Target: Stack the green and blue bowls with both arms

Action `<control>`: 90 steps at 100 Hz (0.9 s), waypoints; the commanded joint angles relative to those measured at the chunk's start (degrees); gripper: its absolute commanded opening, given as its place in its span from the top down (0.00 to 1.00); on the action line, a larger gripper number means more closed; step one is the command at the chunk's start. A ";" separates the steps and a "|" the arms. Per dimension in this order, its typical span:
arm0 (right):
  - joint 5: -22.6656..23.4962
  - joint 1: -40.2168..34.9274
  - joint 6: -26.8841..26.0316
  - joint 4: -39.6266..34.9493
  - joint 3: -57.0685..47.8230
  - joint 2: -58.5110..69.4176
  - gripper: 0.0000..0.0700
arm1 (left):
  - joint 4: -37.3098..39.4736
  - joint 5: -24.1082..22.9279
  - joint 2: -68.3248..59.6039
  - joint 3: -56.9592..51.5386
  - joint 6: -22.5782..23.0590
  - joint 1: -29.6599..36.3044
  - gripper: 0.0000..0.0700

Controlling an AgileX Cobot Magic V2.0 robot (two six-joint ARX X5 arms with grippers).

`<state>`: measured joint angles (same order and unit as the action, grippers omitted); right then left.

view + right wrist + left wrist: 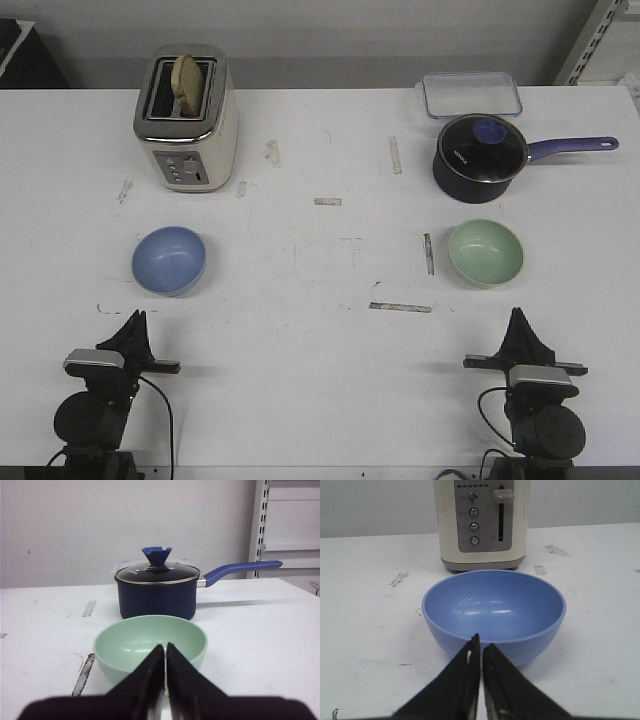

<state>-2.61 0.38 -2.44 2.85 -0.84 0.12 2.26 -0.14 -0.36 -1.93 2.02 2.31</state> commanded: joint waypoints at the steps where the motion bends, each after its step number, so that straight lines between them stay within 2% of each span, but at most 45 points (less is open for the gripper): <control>1: 0.02 0.00 -0.76 0.66 0.11 -0.07 1.00 | 0.68 -0.07 0.07 1.16 0.11 0.00 1.00; 90: -1.14 0.02 0.66 0.68 0.11 -0.07 1.00 | 0.83 -0.28 0.07 1.16 0.13 0.00 1.00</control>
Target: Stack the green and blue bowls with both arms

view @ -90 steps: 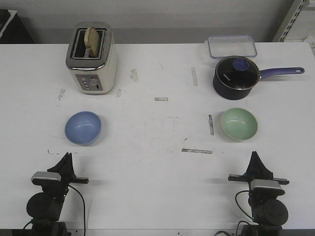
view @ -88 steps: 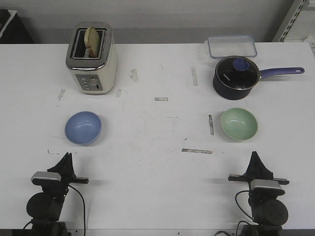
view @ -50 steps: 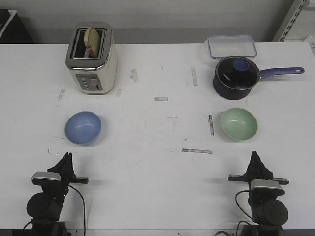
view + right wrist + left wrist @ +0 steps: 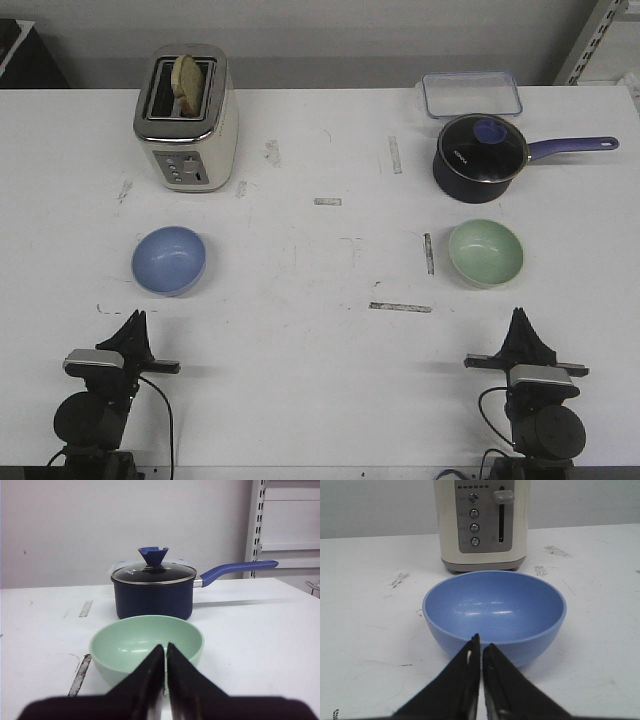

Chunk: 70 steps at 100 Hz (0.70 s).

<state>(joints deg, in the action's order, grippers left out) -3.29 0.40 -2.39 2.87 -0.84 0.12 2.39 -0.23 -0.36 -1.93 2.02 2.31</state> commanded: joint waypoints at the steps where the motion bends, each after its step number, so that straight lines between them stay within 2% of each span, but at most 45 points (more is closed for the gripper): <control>1: -0.61 0.00 0.87 0.68 0.11 -0.07 1.00 | 0.70 -0.20 0.07 1.16 0.13 0.00 1.00; 30: -1.49 -0.02 0.83 4.98 0.11 -0.07 1.00 | 0.70 -0.20 0.07 1.16 0.11 0.00 1.00; 48: -1.57 -0.02 0.87 17.97 -2.32 0.02 1.00 | 0.70 -0.20 0.07 1.16 0.13 0.00 1.00; 56: -1.46 -0.02 0.96 14.99 -8.13 1.20 1.00 | 0.70 -0.20 0.07 1.16 0.13 0.00 1.00; 70: -1.16 -0.02 0.94 2.25 -23.12 9.42 1.00 | 0.70 -0.20 0.07 1.16 0.13 0.00 1.00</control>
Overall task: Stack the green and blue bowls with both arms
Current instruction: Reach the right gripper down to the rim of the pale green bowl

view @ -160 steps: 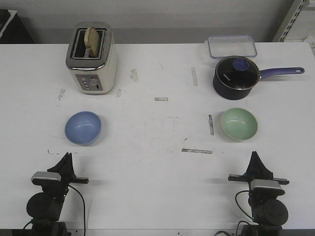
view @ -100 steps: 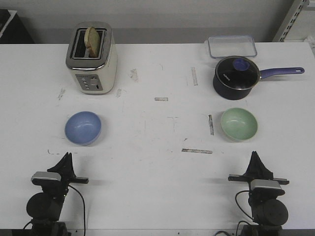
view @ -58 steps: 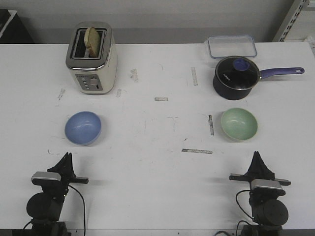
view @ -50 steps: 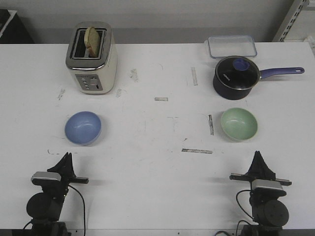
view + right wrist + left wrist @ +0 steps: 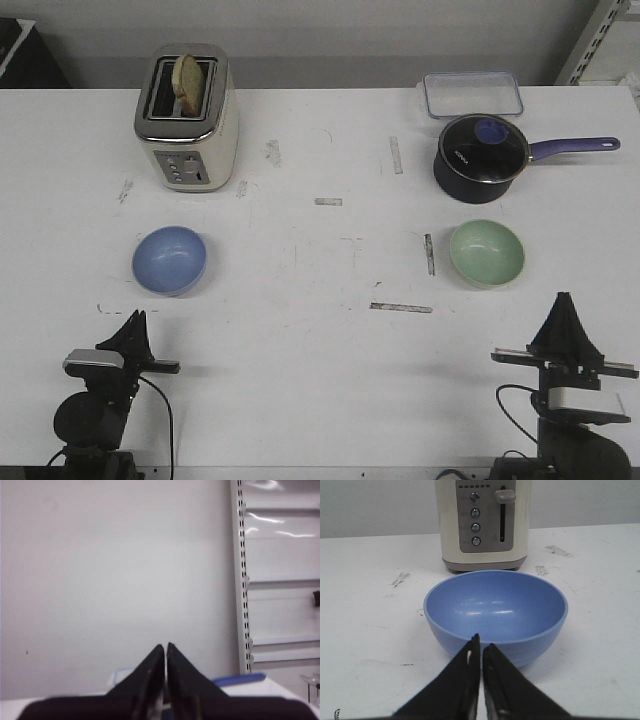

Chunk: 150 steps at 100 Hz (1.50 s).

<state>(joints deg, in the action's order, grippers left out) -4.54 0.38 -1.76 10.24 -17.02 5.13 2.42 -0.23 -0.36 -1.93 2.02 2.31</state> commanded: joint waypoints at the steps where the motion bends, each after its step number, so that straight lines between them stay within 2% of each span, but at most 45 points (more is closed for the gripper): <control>1: 0.11 0.00 0.33 -6.03 -8.11 5.29 1.00 | 0.68 -0.20 0.07 1.16 0.13 0.00 1.00; 15: 0.24 0.02 0.33 -18.93 -24.04 19.08 1.00 | 0.68 -0.20 0.07 1.16 0.13 0.00 1.00; 21: 1.84 0.02 0.24 -24.85 -30.36 25.44 0.96 | 0.68 -0.20 0.07 1.16 0.11 0.00 1.00; 28: 4.98 0.02 0.28 -32.63 -37.35 33.05 0.84 | 0.68 -0.17 0.07 1.16 0.13 0.00 1.00; 41: 8.13 0.48 1.22 -43.98 -47.04 46.84 0.58 | 0.68 -0.20 0.07 1.16 0.13 0.00 1.00; 51: 9.31 1.33 4.79 -46.75 -50.03 55.21 0.47 | 0.68 -0.20 0.07 1.16 0.13 0.00 1.00; 67: 9.29 4.46 8.66 -46.86 -50.14 65.29 0.44 | 0.68 -0.20 0.07 1.16 0.13 0.00 1.00; 86: 9.81 8.83 11.96 -46.86 -50.14 74.86 0.44 | 0.68 -0.20 0.07 1.16 0.13 0.00 1.00; 111: 15.12 11.82 13.40 -46.38 -50.14 83.89 0.45 | 0.68 -0.20 0.07 1.16 0.13 0.00 1.00; 117: 14.99 11.82 14.12 -46.29 -50.14 85.15 0.55 | 0.68 -0.20 0.07 1.16 0.13 0.00 1.00; 131: 14.88 11.82 14.25 -46.18 -50.14 86.09 0.99 | 0.68 -0.20 0.07 1.16 0.13 0.00 1.00; 150: 13.09 11.91 14.21 -45.42 -50.16 85.64 1.00 | 0.68 -0.20 0.07 1.16 0.13 0.00 1.00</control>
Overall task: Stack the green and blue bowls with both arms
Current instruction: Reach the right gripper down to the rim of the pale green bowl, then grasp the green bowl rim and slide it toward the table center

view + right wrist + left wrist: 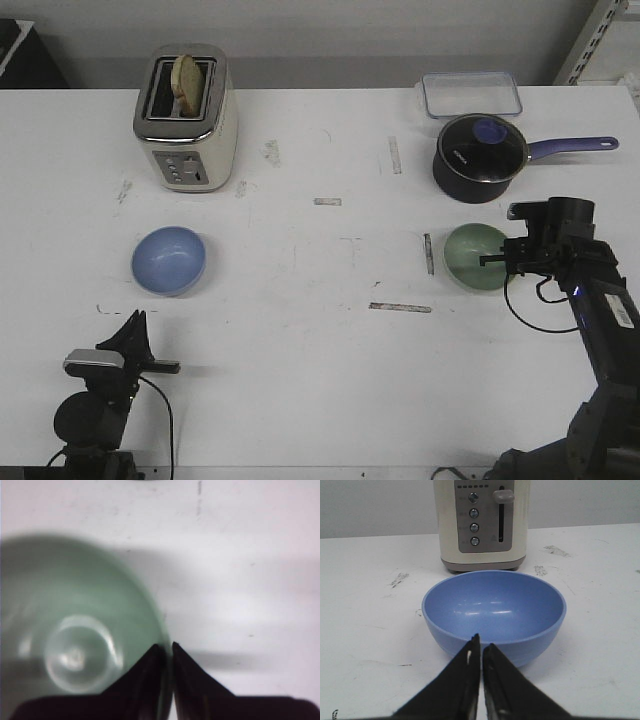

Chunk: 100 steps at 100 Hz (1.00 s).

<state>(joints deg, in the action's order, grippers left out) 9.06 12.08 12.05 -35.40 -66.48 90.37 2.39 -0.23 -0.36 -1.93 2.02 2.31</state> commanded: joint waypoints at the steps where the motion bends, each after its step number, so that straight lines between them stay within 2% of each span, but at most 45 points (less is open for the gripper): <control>1: -0.44 0.24 0.39 0.22 -0.70 0.33 1.00 | 0.70 -0.20 0.07 1.16 0.13 0.00 1.00; 17: 0.79 -0.35 -0.11 -0.74 -1.70 -2.80 1.00 | 0.70 -0.20 0.07 1.16 0.13 0.00 1.00; 33: 4.81 -5.29 -1.51 -2.03 -3.48 -8.66 1.00 | 0.70 -0.20 0.07 1.16 0.11 0.00 1.00; 46: 5.18 -14.34 -5.60 -2.27 -4.42 -12.85 1.00 | 0.68 -0.20 0.07 1.16 0.13 0.00 1.00; 59: 6.82 -26.69 -9.51 -1.75 -4.44 -13.75 1.00 | 0.66 -0.17 0.07 1.16 0.13 0.00 1.00; 76: 6.78 -39.65 -11.04 -1.09 -4.44 -10.51 1.00 | 0.63 -0.17 0.07 1.16 0.13 0.00 1.00; 100: 5.70 -48.74 -11.37 -0.81 -4.44 -2.21 1.00 | 0.37 -0.20 0.07 1.16 0.11 0.00 1.00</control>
<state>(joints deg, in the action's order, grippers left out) 14.92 -35.46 1.63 -36.95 -70.19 85.60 2.28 -0.23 -0.36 -1.93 2.02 2.31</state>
